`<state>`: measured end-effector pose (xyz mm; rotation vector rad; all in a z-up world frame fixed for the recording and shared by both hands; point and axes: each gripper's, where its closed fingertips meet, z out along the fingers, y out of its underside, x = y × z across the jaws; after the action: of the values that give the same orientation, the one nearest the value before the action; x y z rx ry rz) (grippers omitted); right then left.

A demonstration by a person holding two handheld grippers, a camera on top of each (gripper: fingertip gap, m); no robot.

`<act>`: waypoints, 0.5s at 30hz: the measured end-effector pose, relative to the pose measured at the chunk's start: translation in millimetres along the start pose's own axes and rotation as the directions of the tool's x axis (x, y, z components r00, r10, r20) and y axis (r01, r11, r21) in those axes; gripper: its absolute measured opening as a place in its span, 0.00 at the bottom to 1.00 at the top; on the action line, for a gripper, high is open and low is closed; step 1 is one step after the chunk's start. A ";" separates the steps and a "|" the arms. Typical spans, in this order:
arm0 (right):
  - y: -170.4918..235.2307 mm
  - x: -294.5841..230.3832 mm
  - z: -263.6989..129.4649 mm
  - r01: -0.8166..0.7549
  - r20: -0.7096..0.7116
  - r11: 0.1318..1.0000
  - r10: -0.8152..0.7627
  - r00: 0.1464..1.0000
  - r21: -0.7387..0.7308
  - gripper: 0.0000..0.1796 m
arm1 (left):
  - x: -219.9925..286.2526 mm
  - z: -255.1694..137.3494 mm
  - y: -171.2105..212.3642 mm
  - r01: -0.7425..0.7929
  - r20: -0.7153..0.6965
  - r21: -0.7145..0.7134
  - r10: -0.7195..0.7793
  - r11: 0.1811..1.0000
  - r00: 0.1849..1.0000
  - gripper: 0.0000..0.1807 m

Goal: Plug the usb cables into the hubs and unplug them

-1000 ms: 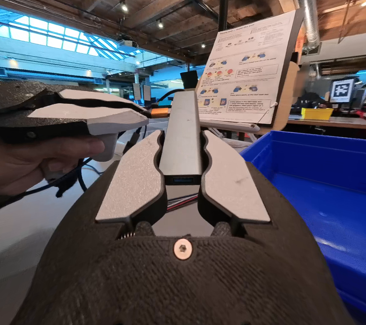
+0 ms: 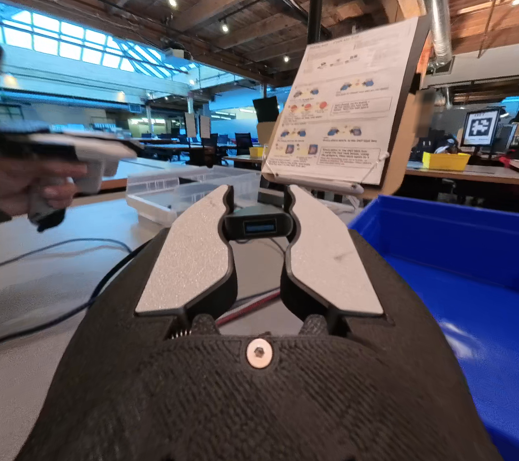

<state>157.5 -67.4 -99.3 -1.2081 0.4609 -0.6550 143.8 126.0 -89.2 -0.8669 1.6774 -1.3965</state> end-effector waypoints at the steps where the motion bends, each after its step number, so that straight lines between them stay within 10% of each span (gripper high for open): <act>1: -9.2 1.0 5.1 0.008 -0.003 1.000 -0.008 1.000 0.016 0.20 | -22.5 -7.9 15.1 0.014 0.052 -0.053 -0.011 0.998 0.999 0.23; 10: -91.4 -8.0 57.9 0.217 0.132 0.976 -0.218 0.967 0.022 0.19 | -48.3 -32.0 57.7 0.075 0.029 -0.061 -0.073 0.995 0.997 0.20; 15: -106.4 -7.2 64.7 0.307 0.134 0.952 -0.305 0.943 0.008 0.19 | -53.0 -35.2 112.9 0.098 0.022 -0.413 -0.098 0.905 0.995 0.34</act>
<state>171.2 -39.6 21.5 -1.3402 0.1637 -0.8307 134.8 207.3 -189.7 -1.2007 1.9915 -1.1150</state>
